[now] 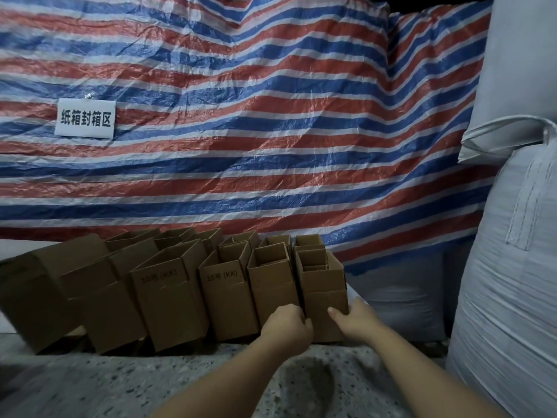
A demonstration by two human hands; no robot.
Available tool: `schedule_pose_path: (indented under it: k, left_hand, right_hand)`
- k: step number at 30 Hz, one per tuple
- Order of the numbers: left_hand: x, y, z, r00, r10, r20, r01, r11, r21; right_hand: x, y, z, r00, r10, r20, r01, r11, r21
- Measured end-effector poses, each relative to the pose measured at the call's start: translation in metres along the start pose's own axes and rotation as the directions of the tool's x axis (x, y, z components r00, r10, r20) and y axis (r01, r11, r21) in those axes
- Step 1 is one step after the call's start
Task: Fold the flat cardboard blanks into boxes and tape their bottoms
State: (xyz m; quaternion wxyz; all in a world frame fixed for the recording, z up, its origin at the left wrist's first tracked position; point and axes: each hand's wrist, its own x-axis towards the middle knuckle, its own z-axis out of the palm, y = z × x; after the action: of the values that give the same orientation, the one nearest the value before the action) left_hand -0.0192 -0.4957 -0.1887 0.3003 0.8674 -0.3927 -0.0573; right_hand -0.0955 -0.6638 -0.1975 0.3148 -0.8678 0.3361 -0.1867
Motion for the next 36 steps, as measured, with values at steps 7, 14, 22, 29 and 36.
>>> schedule_pose_path:
  k: [7, 14, 22, 29, 36]
  left_hand:
    - [-0.068, -0.010, -0.031, 0.999, 0.043, -0.031, -0.044, 0.998, -0.037]
    - [-0.159, -0.005, -0.076, 0.985, 0.074, -0.155, -0.085, 0.994, -0.065]
    - [-0.280, 0.000, -0.139, 0.944, 0.117, -0.308, -0.181, 0.966, -0.187]
    - [-0.380, -0.033, -0.152, 0.921, 0.027, -0.389, -0.159, 0.936, -0.314]
    - [-0.441, -0.089, -0.114, 0.921, -0.078, -0.381, -0.069, 0.931, -0.358]
  right_hand:
    - [-0.067, -0.042, -0.013, 0.995, -0.083, -0.057, 0.077, 0.991, -0.106]
    - [-0.162, -0.113, -0.019, 0.978, -0.158, -0.138, 0.124, 0.966, -0.227]
    - [-0.279, -0.171, -0.022, 0.930, -0.297, -0.215, 0.296, 0.954, -0.038]
    - [-0.379, -0.170, 0.006, 0.912, -0.306, -0.273, 0.370, 0.900, 0.229]
    - [-0.427, -0.156, 0.049, 0.957, -0.195, -0.216, 0.276, 0.841, 0.465]
